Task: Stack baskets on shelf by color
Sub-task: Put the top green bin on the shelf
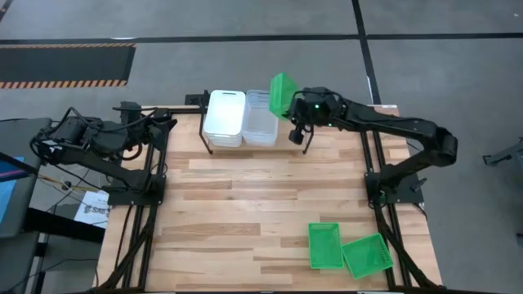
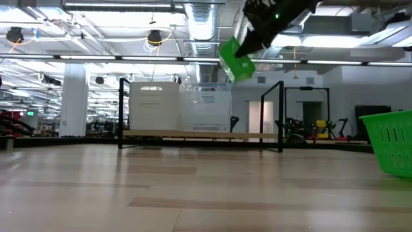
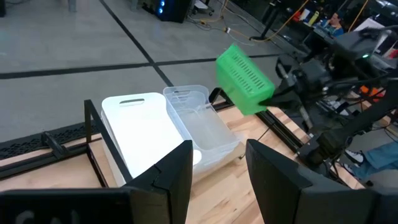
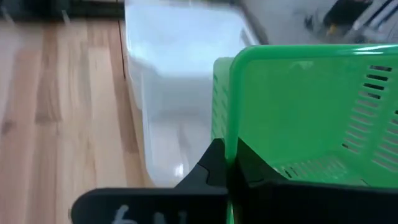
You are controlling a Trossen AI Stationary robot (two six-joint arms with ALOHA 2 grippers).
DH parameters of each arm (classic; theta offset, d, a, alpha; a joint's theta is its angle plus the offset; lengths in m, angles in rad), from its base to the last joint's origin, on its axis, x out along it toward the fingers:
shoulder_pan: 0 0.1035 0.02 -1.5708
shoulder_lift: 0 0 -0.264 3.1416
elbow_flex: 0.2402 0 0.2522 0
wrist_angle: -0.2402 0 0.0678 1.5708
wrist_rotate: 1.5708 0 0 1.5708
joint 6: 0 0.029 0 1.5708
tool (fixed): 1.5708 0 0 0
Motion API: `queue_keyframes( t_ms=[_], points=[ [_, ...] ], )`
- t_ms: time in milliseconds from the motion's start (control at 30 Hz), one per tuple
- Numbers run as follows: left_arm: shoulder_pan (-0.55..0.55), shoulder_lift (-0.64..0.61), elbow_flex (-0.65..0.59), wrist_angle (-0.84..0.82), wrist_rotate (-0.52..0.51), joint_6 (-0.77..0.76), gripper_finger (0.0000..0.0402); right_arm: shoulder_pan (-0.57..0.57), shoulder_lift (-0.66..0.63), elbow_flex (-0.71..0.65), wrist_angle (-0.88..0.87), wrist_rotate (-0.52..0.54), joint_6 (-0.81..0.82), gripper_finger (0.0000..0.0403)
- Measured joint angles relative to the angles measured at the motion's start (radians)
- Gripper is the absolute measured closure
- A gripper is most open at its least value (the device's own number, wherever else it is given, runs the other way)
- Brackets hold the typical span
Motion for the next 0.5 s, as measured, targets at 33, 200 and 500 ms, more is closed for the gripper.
queue_keyframes(
  t_ms=[33, 200, 500],
  points=[
    [0.0, 0.0, 0.0, 0.0, 0.0, 0.0, 0.0264, -0.006, 0.006, -0.001, -0.021, -0.001, 0.006, 0.0399],
    [0.0, 0.0, 0.0, -0.006, 0.003, -0.001, 0.0264, -0.03, 0.011, -0.001, -0.056, -0.033, 0.006, 0.04],
    [0.0, 0.0, 0.0, -0.023, 0.003, -0.002, 0.0264, -0.058, 0.011, -0.091, -0.078, -0.091, 0.041, 0.04]
  ],
)
